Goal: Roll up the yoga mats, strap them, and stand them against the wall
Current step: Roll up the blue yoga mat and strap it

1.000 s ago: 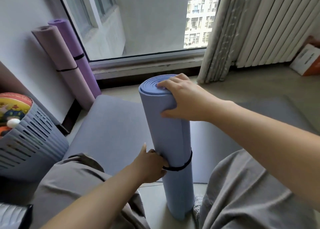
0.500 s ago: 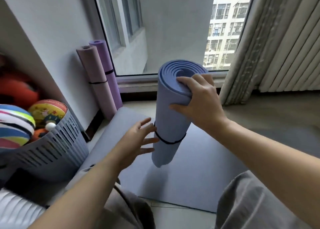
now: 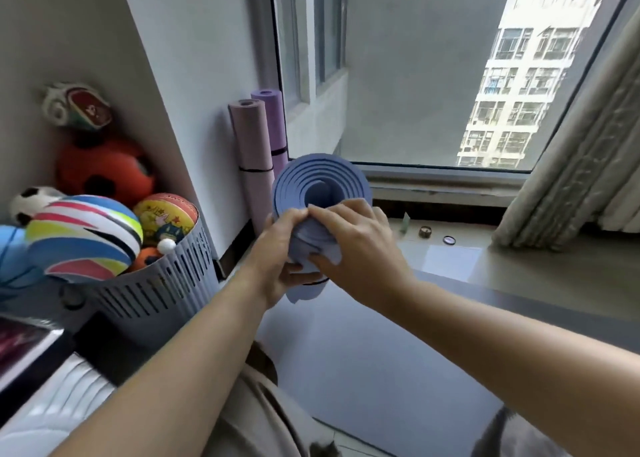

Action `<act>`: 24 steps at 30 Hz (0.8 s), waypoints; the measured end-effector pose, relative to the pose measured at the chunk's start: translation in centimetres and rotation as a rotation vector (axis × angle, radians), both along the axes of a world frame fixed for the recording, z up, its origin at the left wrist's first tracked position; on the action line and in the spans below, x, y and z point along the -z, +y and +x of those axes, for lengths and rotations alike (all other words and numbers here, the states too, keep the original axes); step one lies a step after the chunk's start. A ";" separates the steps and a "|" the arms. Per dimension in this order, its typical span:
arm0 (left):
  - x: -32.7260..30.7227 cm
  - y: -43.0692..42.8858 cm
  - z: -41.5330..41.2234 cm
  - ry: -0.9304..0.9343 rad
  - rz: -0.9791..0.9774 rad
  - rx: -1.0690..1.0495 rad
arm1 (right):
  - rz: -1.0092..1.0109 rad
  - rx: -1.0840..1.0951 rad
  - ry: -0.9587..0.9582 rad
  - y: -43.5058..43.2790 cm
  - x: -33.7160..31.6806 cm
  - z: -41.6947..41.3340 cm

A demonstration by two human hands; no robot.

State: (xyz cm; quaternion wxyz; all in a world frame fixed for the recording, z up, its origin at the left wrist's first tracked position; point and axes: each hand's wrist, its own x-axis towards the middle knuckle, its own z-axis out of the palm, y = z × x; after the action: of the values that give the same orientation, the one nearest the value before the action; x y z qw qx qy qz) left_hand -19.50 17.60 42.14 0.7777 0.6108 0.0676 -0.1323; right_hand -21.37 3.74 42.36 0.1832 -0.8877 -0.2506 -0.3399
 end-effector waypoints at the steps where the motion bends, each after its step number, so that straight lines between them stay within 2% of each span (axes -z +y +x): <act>1: 0.2 0.7 0.5 -0.001 0.009 -0.020 | -0.084 -0.042 0.050 0.0 -0.1 0.1; 5: 0.9 2.2 2.5 -0.070 0.235 -0.079 | -0.432 -0.186 0.343 -1.3 -0.1 1.3; 6: 1.3 2.3 2.9 -0.095 0.324 -0.071 | -0.479 -0.208 0.350 -1.8 0.0 1.7; 9: 3.3 2.0 3.6 -0.170 0.580 -0.007 | -0.584 -0.150 0.207 -3.2 0.8 2.7; 12: 4.2 1.8 3.8 -0.305 0.724 -0.038 | -0.663 -0.093 0.246 -3.8 3.1 3.6; 15: 3.8 1.8 4.0 -0.367 0.753 -0.041 | -0.480 -0.043 0.380 -3.6 4.9 3.6; 17: 3.9 2.2 4.1 -0.418 0.758 -0.039 | -0.357 -0.064 0.380 -2.8 5.0 3.4; 20: 3.8 3.4 5.1 -0.468 0.662 -0.054 | -0.196 -0.120 0.205 -1.8 5.5 3.5; 24: 5.4 4.8 7.2 -0.421 0.447 0.015 | -0.203 -0.102 0.044 -0.3 7.2 5.2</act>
State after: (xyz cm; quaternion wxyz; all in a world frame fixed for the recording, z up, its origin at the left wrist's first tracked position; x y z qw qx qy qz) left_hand -12.33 22.39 36.70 0.6200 0.7812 -0.0722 0.0093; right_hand -16.15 3.48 35.17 0.1148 -0.8950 -0.3246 -0.2836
